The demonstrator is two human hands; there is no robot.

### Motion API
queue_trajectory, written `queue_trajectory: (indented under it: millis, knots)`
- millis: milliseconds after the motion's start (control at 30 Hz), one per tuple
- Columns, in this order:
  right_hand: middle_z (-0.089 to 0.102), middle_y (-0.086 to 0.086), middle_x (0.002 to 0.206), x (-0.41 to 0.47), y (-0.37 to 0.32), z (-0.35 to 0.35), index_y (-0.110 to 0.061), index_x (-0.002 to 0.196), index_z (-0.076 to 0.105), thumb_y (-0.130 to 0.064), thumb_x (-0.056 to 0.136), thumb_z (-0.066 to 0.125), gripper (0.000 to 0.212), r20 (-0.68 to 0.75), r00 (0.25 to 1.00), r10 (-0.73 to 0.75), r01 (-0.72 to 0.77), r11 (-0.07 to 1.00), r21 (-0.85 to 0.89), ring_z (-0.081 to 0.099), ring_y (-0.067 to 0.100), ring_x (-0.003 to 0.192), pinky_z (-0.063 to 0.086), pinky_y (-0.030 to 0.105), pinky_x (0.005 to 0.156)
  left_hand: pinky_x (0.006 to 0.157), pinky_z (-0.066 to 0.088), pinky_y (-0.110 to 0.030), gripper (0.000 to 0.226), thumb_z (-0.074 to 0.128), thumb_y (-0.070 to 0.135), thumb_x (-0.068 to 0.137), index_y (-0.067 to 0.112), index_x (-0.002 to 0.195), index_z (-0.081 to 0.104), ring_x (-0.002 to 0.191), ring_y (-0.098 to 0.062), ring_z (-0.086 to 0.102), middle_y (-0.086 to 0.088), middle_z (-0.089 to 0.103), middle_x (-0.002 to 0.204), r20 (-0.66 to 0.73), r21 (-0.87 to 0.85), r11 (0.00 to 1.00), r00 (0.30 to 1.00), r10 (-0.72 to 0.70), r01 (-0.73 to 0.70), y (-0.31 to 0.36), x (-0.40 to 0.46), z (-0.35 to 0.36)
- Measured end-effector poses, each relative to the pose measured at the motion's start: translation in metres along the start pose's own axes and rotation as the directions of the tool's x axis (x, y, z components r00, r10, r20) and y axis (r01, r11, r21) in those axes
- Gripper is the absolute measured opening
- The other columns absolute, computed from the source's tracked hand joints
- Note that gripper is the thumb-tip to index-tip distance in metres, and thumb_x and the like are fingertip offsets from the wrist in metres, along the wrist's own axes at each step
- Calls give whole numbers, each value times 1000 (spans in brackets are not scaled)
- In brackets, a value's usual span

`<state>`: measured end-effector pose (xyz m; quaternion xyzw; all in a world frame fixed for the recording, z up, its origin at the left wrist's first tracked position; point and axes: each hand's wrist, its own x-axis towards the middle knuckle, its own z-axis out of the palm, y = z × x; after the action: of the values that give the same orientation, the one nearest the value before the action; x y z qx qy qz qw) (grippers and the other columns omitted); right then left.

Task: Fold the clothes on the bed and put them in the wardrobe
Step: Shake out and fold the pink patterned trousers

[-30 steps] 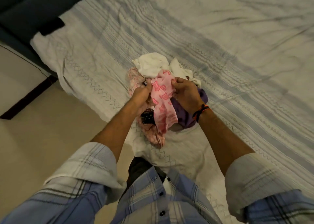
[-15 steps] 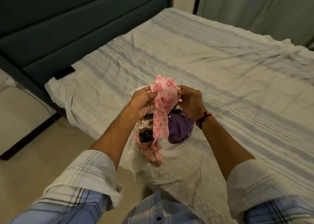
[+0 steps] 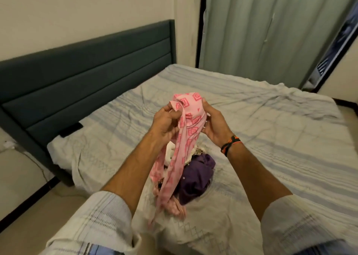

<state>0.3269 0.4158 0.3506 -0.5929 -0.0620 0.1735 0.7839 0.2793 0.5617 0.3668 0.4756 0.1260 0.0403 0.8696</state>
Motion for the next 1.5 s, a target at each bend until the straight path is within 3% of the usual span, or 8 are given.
queue_trajectory:
  millis: [200,600,800,967,1100,1200,1300,1500]
  knots:
    - [72,10,115,-26,-33,-10,-11,118,70,-49,89,63,48,-14,998,-55,53,993,-104,67,23,104,53,39,88,61,61,-38,42,61,-12,85,1,125,54,76,-26,72,-17,70,99,82,-26,1000,997,10,-8,6,-19,23]
    - [72,13,113,-36,-82,-92,-10,110,71,-41,71,78,50,-47,990,-134,129,987,-95,67,30,103,50,50,96,62,58,-36,47,64,-13,83,14,119,54,87,-28,68,-16,70,106,108,285,959,994,-26,-6,-25,-9,104]
    - [71,-1,90,-33,-114,-156,-12,108,70,-27,89,70,24,-14,984,-176,169,958,-232,64,6,76,51,19,64,69,57,-37,49,74,0,79,14,122,56,94,-29,70,-15,72,106,85,388,921,996,0,-33,-60,11,158]
    - [67,0,90,-21,-136,-206,-6,103,70,-20,94,64,17,22,989,-149,148,935,-321,60,5,76,48,20,67,80,57,-41,49,76,6,80,15,122,53,95,-24,68,-11,71,106,89,439,895,995,46,-81,-84,23,200]
    - [73,7,90,-12,-146,-231,-9,91,72,1,85,70,11,35,974,-226,222,900,-375,69,11,78,57,24,71,71,55,-36,46,76,7,80,12,120,53,90,-21,68,-12,71,103,103,543,833,993,60,-106,-99,34,221]
    - [73,9,91,-3,-153,-240,-4,94,73,0,83,72,12,34,963,-268,255,861,-441,68,14,81,55,25,76,85,55,-51,31,72,9,84,10,111,58,88,-23,64,-17,70,104,108,627,773,993,38,-98,-103,47,231]
    - [72,8,88,2,-161,-241,0,101,71,-3,87,69,15,28,960,-279,255,831,-493,67,12,77,54,24,73,84,56,-45,15,70,12,86,8,98,62,91,-21,62,-15,69,103,111,691,714,993,42,-108,-99,63,238]
    - [66,4,85,19,-178,-232,-3,97,71,1,91,56,17,4,946,-325,274,790,-549,58,9,71,48,18,64,94,53,-40,33,75,30,82,19,112,67,104,-14,64,3,69,110,237,752,578,948,212,-317,-72,95,252]
